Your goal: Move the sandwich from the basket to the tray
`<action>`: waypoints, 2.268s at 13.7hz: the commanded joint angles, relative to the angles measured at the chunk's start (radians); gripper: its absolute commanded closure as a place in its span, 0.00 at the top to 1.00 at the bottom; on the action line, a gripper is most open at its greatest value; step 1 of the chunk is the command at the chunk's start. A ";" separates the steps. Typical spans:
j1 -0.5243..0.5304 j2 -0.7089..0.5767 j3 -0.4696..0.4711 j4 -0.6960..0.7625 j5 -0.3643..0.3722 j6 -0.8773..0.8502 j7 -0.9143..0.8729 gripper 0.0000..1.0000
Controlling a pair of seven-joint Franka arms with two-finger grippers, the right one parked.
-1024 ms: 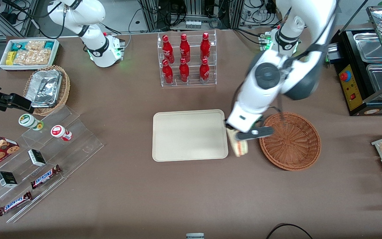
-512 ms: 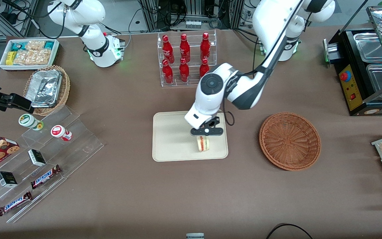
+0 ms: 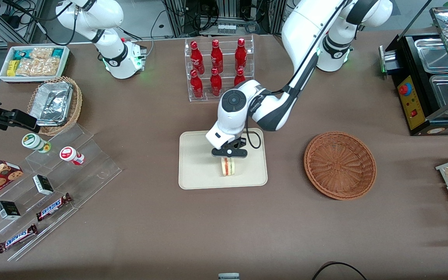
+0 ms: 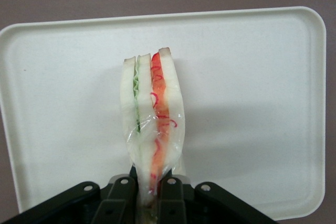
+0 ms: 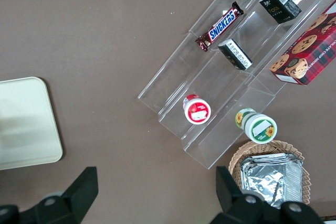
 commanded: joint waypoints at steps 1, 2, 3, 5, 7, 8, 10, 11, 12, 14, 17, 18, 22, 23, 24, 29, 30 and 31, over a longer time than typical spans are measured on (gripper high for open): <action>-0.024 0.032 0.015 0.034 0.018 0.011 -0.023 0.00; -0.033 0.039 0.015 0.034 0.018 0.011 -0.023 0.00; -0.035 0.042 0.015 0.034 0.018 0.016 -0.023 0.00; -0.035 0.055 0.015 0.038 0.016 0.022 -0.020 0.00; -0.038 0.068 0.015 0.047 0.018 0.022 -0.018 0.04; -0.038 0.069 0.015 0.047 0.018 0.022 -0.023 0.63; -0.044 0.062 0.015 0.047 0.022 0.016 -0.023 1.00; -0.042 0.057 0.016 0.047 0.022 0.014 -0.023 1.00; -0.042 0.049 0.019 0.052 0.024 0.013 -0.023 1.00; -0.035 0.013 0.024 0.057 0.022 -0.019 -0.024 1.00; -0.009 -0.068 0.025 0.057 0.016 -0.102 -0.026 1.00; 0.013 -0.101 0.025 0.055 0.013 -0.131 -0.026 1.00; 0.121 -0.260 0.024 0.037 0.008 -0.329 -0.047 1.00; 0.146 -0.298 0.024 0.029 0.007 -0.363 -0.038 1.00; 0.180 -0.329 0.024 0.021 0.008 -0.392 -0.037 1.00; 0.319 -0.466 0.024 -0.006 0.005 -0.559 0.153 1.00; 0.345 -0.487 0.024 -0.009 0.005 -0.591 0.190 1.00; 0.367 -0.515 0.024 -0.017 0.005 -0.624 0.236 1.00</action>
